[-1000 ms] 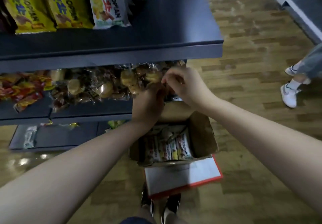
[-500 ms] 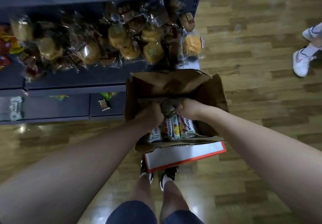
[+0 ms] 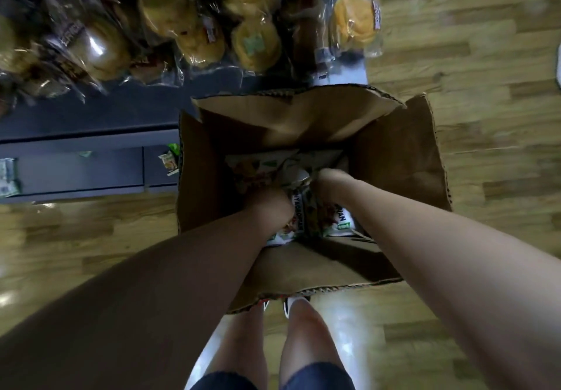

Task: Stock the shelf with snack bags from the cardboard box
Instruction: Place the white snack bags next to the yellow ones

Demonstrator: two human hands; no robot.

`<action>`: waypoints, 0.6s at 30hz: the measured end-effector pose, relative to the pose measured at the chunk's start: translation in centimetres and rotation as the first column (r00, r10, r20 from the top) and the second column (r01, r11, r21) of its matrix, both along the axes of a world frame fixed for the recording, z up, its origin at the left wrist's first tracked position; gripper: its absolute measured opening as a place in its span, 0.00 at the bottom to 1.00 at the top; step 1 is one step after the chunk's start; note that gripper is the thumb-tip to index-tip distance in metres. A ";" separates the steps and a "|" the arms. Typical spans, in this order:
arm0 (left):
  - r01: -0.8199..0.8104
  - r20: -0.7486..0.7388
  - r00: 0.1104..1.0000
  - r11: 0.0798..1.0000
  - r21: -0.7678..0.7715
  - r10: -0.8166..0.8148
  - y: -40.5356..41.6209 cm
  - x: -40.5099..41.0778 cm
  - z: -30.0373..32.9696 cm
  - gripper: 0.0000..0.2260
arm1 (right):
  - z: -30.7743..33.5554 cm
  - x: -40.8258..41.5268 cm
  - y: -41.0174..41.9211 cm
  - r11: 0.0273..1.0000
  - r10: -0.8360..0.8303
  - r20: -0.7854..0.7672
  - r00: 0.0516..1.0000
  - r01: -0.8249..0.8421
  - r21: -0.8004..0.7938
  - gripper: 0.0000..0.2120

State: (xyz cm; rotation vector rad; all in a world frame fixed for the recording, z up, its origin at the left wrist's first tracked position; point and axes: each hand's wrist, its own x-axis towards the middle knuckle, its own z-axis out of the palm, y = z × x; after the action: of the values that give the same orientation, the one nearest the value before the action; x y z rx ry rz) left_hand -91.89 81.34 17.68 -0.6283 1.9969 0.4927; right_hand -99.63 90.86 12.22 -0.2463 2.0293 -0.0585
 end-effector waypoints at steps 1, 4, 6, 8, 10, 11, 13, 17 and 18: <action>0.002 -0.024 1.000 1.000 -0.004 -0.002 0.3 -0.1 -0.3 0.16 | -0.2 0.1 -0.2 1.000 -0.017 -0.016 1.000 0.017 0.014 0.18; 0.060 0.093 0.994 0.998 -0.024 -0.057 0.4 0.0 -0.7 0.17 | -1.2 0.6 -0.7 0.996 0.019 -0.055 0.998 -0.014 0.088 0.19; 0.068 0.104 0.992 0.998 0.014 -0.069 0.4 -0.1 -1.8 0.17 | -2.1 0.7 -1.2 0.991 -0.015 -0.062 0.998 0.023 0.129 0.23; -0.026 0.112 0.993 1.000 -0.003 0.026 0.5 0.2 -2.4 0.18 | -2.7 0.9 -1.3 0.972 -0.081 -0.075 0.994 0.095 0.215 0.28; -0.151 0.136 0.980 0.988 0.013 0.148 0.3 0.5 -3.2 0.18 | -3.0 1.2 -1.2 0.945 -0.201 -0.089 0.976 0.217 0.245 0.30; -0.114 0.123 0.986 0.993 0.026 0.110 0.3 0.6 -2.9 0.19 | -3.2 1.4 -1.1 0.930 -0.260 -0.106 0.960 0.278 0.238 0.30; -0.025 0.165 0.986 1.000 0.018 0.022 0.2 0.3 -3.2 0.20 | -3.2 1.6 -0.7 0.900 -0.348 -0.135 0.928 0.371 0.230 0.34; -0.095 0.196 0.976 0.995 -0.023 0.098 0.3 0.2 -4.4 0.19 | -3.9 1.6 -0.2 0.895 -0.386 -0.165 0.907 0.412 0.170 0.44; -0.127 0.207 0.969 0.991 -0.034 0.131 0.4 0.0 -4.4 0.19 | -4.1 1.6 -0.2 0.891 -0.399 -0.155 0.904 0.422 0.167 0.45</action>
State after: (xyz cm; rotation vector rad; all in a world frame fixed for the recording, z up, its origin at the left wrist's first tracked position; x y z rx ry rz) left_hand -91.86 81.77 13.25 -0.7940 1.7718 0.4646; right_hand -98.03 90.69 8.16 0.3182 2.1563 -0.1096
